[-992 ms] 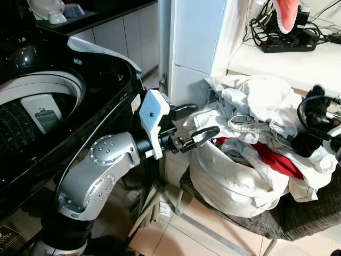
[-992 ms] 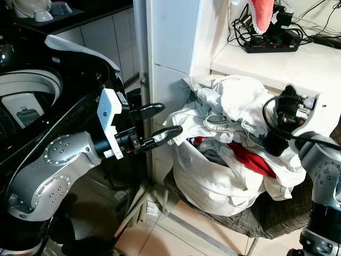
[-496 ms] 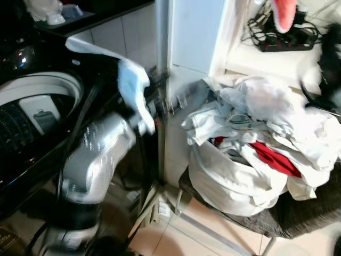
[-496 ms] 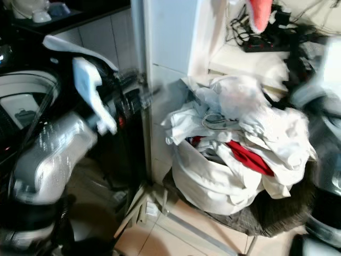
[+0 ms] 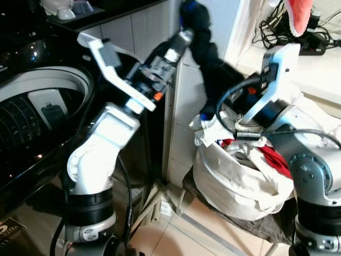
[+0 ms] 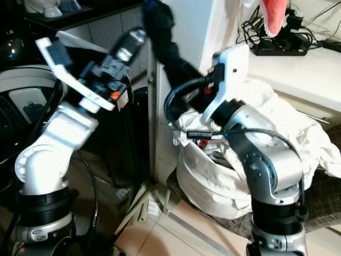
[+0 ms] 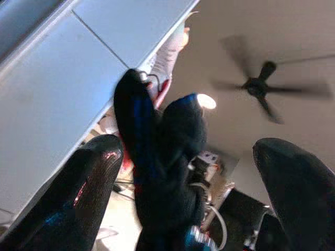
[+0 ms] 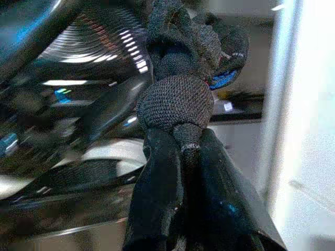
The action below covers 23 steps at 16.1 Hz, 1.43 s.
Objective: Clothes washing
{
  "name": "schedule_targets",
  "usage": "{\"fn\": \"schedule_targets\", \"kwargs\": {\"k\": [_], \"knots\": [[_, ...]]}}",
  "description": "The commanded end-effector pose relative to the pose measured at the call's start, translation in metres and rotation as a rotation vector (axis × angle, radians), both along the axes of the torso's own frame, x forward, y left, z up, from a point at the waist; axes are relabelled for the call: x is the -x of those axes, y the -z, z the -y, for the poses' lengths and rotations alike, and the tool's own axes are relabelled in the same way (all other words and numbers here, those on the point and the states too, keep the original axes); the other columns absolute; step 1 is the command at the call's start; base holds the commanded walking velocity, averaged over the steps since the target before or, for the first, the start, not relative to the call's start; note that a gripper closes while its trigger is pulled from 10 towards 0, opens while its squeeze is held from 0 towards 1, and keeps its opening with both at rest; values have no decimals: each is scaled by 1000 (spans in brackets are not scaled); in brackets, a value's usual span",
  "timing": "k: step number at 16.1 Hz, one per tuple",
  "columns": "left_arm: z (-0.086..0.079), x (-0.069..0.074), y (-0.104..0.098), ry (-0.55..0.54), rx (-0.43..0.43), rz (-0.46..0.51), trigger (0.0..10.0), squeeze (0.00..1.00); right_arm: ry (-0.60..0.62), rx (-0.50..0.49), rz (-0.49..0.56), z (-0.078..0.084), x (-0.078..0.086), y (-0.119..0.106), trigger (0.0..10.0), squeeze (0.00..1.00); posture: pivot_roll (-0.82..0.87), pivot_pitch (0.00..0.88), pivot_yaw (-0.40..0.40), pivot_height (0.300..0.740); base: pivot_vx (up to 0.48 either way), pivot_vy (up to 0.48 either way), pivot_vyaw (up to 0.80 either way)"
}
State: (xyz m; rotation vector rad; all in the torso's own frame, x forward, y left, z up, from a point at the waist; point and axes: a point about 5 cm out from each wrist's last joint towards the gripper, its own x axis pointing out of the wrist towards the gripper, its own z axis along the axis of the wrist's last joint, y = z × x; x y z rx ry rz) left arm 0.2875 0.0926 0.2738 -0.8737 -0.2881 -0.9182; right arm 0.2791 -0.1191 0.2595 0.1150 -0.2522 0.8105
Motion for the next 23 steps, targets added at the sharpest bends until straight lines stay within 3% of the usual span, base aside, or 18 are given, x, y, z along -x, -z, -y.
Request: {"fn": "schedule_targets", "kwargs": {"k": [1, 3, 5, 8, 9, 10, 11, 23], "knots": [[4, 5, -4, 32, -15, 12, 10000, 1000, -56, 9, 33, -5, 7, -3, 0, 0, -35, 0, -37, 740, 0, 0, 0], [6, 3, 1, 19, -63, -11, 10000, 976, -104, 40, 28, -9, 11, 1, 0, 0, -33, 0, -41, 740, 0, 0, 0], [8, 5, -2, 37, -55, -1, 10000, 0, -121, 83, 22, -10, 12, 6, 0, 0, -36, 0, -40, 740, 0, 0, 0], [10, 4, 2, 37, -103, -19, 10000, 0, -156, 119, 24, -12, 16, 9, 0, 0, -37, 0, -39, 740, 0, 0, 0], [9, 4, 3, 34, -101, -22, 7608, 0, -160, 124, 23, -12, 16, 9, 0, 0, -37, 0, -39, 740, 0, 0, 0], [8, 2, 3, 16, -96, -35, 980, 0, -162, 129, 25, -13, 17, 9, 0, 0, -36, 0, -39, 740, 0, 0, 0], [7, 2, 3, 11, -99, -39, 0, 0, -157, 129, 29, -12, 17, 9, 0, 0, -36, 0, -38, 740, 0, 0, 0], [7, 0, 9, -2, -141, -61, 0, 0, -147, 136, 51, -10, 15, 5, 0, 0, -36, 0, -39, 740, 0, 0, 0]]}}
